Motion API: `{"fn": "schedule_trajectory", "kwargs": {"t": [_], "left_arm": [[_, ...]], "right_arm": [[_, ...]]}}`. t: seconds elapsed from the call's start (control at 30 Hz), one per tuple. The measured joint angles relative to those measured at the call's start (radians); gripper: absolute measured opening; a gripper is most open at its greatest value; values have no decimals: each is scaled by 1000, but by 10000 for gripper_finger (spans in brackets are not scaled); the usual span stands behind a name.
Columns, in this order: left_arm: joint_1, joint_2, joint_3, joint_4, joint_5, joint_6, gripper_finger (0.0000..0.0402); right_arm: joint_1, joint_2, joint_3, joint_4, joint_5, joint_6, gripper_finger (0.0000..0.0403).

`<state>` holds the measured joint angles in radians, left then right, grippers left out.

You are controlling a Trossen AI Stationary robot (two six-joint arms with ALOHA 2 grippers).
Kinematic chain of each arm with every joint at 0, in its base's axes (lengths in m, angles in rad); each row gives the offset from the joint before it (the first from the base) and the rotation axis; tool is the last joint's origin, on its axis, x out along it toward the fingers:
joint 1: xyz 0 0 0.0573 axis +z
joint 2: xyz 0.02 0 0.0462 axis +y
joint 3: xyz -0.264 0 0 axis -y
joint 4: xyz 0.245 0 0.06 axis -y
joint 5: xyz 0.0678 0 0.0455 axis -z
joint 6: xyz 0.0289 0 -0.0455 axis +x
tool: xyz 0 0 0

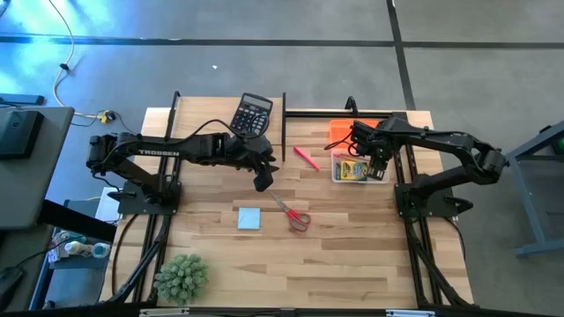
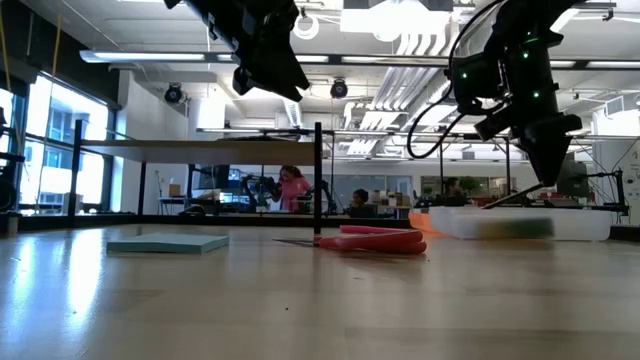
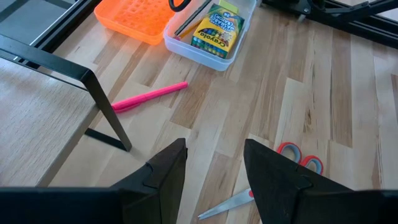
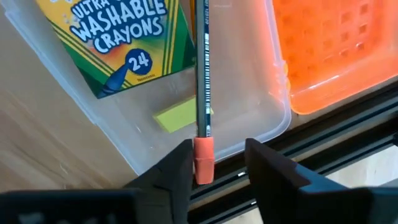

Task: Pack school essentials
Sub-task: Put the black pencil into the orange supply box, then put the pink pen into the orange supply box

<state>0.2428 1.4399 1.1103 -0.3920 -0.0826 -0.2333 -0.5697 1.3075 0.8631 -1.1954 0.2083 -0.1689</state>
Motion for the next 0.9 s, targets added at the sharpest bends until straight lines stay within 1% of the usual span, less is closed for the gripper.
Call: {"fn": "schedule_trajectory", "kwargs": {"t": [0.1, 0.23, 0.37, 0.47, 0.57, 0.63, 0.7, 0.8, 0.9], "left_arm": [[0, 0, 0, 0, 0, 0, 154], [0, 0, 0, 0, -5, 0, 154], [0, 0, 0, -2, -8, -3, 154], [0, 0, 0, -12, -10, -28, 154], [6, 0, 0, -31, -8, -43, 154], [14, 0, 0, -62, -7, -56, 154], [21, 0, 0, -95, 3, -77, 154], [28, 0, 0, -144, 8, -96, 154], [24, 0, 0, -186, 7, -114, 154]], "right_arm": [[0, -1, 0, -2, 30, 23, 151], [0, -12, 0, -4, 62, 38, 157], [0, -26, 5, -11, 60, 42, 158], [0, -26, 46, -32, 32, 69, 158], [1, -26, 101, -20, -52, 108, 158], [1, -26, 138, 28, -142, 144, 158], [1, -26, 162, 97, -242, 186, 158], [2, -26, 184, 223, -366, 253, 158], [9, -26, 185, 347, -425, 339, 158]]}}
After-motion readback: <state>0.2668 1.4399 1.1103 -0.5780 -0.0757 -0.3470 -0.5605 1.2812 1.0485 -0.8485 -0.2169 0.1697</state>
